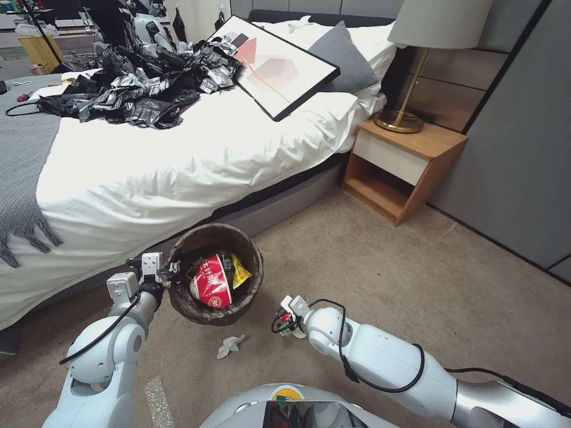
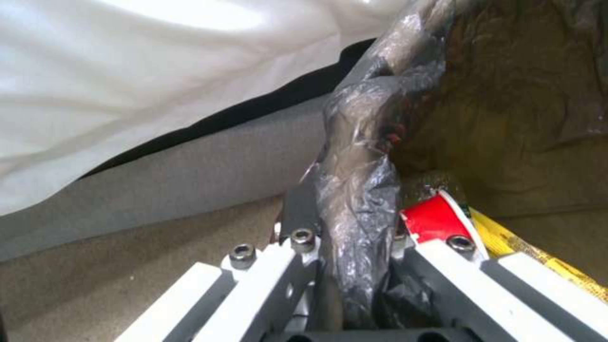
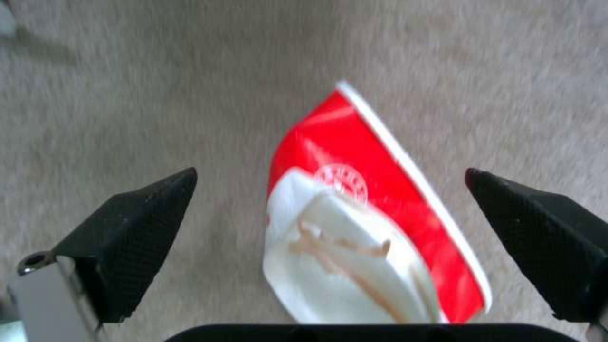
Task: Pick up the trash bin, then pick up the garbage from the floor and place it into the trash bin.
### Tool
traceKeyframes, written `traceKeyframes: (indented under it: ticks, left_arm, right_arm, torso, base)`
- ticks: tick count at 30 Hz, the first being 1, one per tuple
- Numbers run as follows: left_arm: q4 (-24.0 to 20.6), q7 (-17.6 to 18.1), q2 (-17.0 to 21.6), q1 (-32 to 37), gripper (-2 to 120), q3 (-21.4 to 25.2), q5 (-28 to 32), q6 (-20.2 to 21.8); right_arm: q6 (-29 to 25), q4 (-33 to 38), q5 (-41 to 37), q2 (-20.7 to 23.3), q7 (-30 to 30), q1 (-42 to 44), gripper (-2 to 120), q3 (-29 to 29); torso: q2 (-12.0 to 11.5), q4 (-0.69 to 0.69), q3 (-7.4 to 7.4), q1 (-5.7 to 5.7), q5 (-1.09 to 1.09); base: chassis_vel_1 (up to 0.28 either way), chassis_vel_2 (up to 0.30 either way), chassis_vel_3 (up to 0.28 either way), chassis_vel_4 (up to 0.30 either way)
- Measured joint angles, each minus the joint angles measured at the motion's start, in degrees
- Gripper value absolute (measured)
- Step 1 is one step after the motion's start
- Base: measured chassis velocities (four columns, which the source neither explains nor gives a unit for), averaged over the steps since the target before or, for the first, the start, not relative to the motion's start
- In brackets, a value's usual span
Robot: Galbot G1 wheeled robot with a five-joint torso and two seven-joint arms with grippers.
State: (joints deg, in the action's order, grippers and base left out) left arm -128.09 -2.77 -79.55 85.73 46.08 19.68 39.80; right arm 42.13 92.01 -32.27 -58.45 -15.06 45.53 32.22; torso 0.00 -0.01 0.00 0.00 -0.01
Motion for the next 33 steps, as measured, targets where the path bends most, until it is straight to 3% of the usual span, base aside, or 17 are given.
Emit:
traceKeyframes:
  ticks: [19, 22, 26, 29, 33]
  left_arm:
    - [0.1, -0.2, 0.0, 0.0, 0, 0.3, 0.0, -0.3]
    - [0.1, -0.2, -0.1, 0.0, 0, 0.3, 0.0, -0.3]
    - [0.1, -0.2, 0.0, 0.0, 0, 0.3, 0.0, -0.3]
    - [0.1, -0.3, 0.1, 0.0, 0, 0.6, 0.0, -0.4]
    - [0.1, -0.3, 0.1, 0.0, 0, 0.7, 0.0, -0.4]
  right_arm:
    - [-0.4, -0.9, 0.6, 1.2, 1.5, 2.7, 97, -0.9]
    - [-1.0, -1.5, 0.8, 1.1, 2.5, 3.0, 80, -1.3]
    - [-1.8, -2.0, 1.2, 1.0, 2.8, 3.2, 72, -1.5]
    - [-2.3, -2.7, 1.8, 1.0, 3.2, 3.4, 55, -1.8]
    - [-2.4, -2.8, 1.9, 1.1, 3.5, 3.4, 47, -2.0]
  torso:
    - [0.0, 0.01, 0.00, 0.00, 0.01]
    - [0.0, 0.00, 0.00, 0.00, 0.00]
    - [0.0, 0.00, 0.00, 0.00, 0.01]
    - [0.0, 0.00, 0.00, 0.00, 0.01]
    - [0.0, 0.00, 0.00, 0.00, 0.01]
  base:
    - [0.000, 0.000, 0.000, 0.000]
    - [0.000, 0.000, 0.000, 0.000]
    - [0.000, 0.000, 0.000, 0.000]
    - [0.000, 0.000, 0.000, 0.000]
    - [0.000, 0.000, 0.000, 0.000]
